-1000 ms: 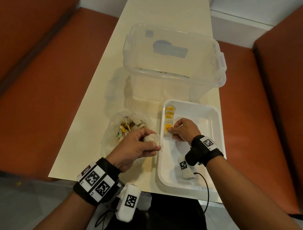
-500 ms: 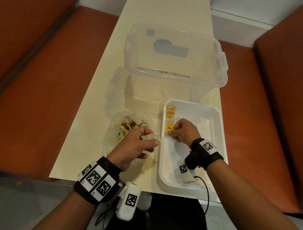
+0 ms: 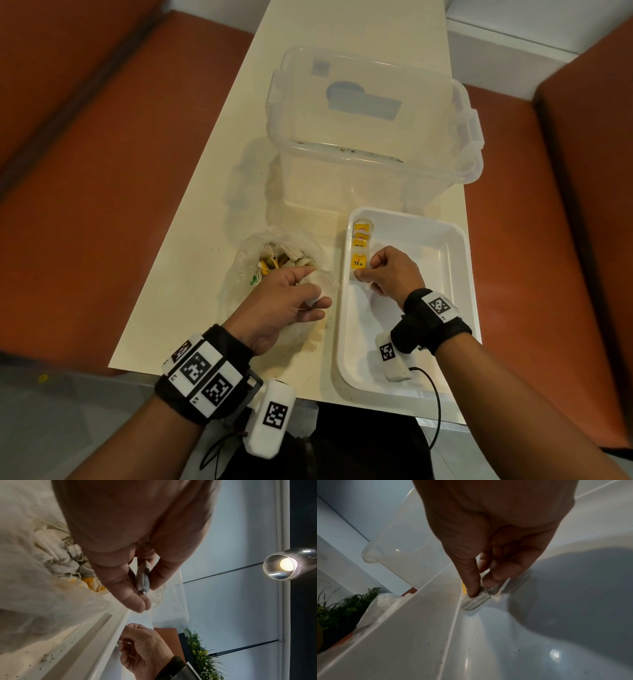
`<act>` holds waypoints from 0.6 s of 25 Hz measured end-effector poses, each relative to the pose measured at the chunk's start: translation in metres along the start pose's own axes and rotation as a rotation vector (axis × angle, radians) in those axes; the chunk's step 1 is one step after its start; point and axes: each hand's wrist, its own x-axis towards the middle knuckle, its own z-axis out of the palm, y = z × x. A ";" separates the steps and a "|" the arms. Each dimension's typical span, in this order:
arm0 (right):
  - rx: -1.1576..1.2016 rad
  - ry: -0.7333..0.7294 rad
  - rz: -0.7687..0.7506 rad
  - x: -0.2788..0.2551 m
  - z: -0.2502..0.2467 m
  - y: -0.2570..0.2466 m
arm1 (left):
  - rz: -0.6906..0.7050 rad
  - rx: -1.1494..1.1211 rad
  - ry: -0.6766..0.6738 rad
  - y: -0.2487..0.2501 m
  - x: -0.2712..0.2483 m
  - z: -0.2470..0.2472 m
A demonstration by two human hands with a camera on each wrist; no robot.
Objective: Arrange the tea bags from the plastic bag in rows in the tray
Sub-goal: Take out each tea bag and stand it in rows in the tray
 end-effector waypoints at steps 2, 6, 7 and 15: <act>-0.013 -0.013 -0.009 0.001 -0.001 0.000 | 0.006 0.026 -0.007 0.000 -0.001 -0.001; -0.038 0.010 -0.024 0.005 0.000 0.001 | 0.026 0.060 0.000 0.001 -0.002 0.000; -0.039 0.012 -0.024 0.006 0.001 0.001 | 0.034 0.061 0.004 0.001 -0.002 0.000; 0.139 -0.087 -0.197 -0.028 -0.015 -0.022 | 0.024 -0.054 -0.014 0.007 -0.001 0.006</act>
